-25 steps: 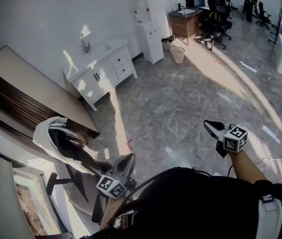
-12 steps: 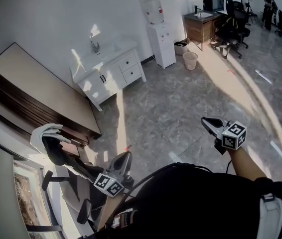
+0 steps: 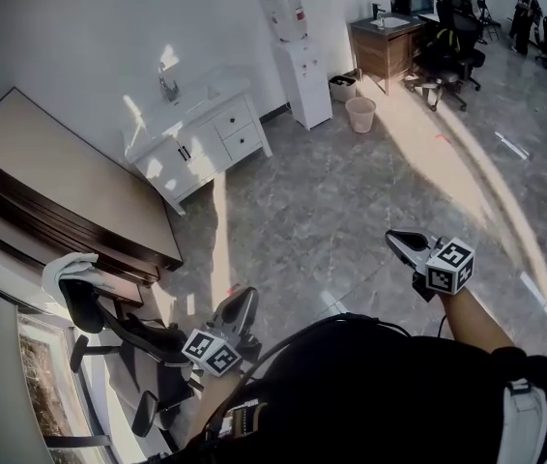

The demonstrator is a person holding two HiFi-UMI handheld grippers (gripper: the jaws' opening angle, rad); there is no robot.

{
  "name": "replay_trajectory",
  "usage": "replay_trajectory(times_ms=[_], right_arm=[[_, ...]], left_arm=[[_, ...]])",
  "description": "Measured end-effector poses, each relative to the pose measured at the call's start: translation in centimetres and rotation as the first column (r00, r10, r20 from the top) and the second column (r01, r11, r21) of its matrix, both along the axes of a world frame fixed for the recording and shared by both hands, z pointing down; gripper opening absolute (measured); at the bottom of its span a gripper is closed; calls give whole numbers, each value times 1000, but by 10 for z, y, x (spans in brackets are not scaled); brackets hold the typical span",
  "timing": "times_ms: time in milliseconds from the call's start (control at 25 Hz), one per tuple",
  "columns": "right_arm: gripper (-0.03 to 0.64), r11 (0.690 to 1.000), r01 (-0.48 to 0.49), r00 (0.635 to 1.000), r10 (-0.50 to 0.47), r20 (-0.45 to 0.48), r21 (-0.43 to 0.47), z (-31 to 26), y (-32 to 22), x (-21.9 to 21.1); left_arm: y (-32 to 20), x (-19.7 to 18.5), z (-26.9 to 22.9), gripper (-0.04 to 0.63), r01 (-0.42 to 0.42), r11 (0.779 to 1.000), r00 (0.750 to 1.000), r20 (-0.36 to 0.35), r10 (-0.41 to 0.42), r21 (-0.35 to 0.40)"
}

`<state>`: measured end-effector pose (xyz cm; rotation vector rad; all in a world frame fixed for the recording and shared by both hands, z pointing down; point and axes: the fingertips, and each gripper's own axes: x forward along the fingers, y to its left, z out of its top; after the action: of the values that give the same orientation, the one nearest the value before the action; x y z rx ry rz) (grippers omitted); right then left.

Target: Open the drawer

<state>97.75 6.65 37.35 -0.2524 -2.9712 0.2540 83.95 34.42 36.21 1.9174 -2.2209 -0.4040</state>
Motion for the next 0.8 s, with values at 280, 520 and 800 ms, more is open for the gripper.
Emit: replay_trajectory(times_ms=[280, 520, 800], right_arm=[[0, 999, -31, 999, 31, -19, -12, 13, -27, -18], [0, 997, -78, 997, 79, -20, 21, 11, -38, -70], [0, 992, -121, 993, 121, 7, 27, -9, -26, -167]], left_arm=[[-38, -29, 9, 0, -35, 999, 999, -18, 35, 1], [-57, -94, 11, 0, -86, 996, 996, -13, 86, 31], [-45, -199, -8, 0, -122, 991, 992, 21, 121, 49]])
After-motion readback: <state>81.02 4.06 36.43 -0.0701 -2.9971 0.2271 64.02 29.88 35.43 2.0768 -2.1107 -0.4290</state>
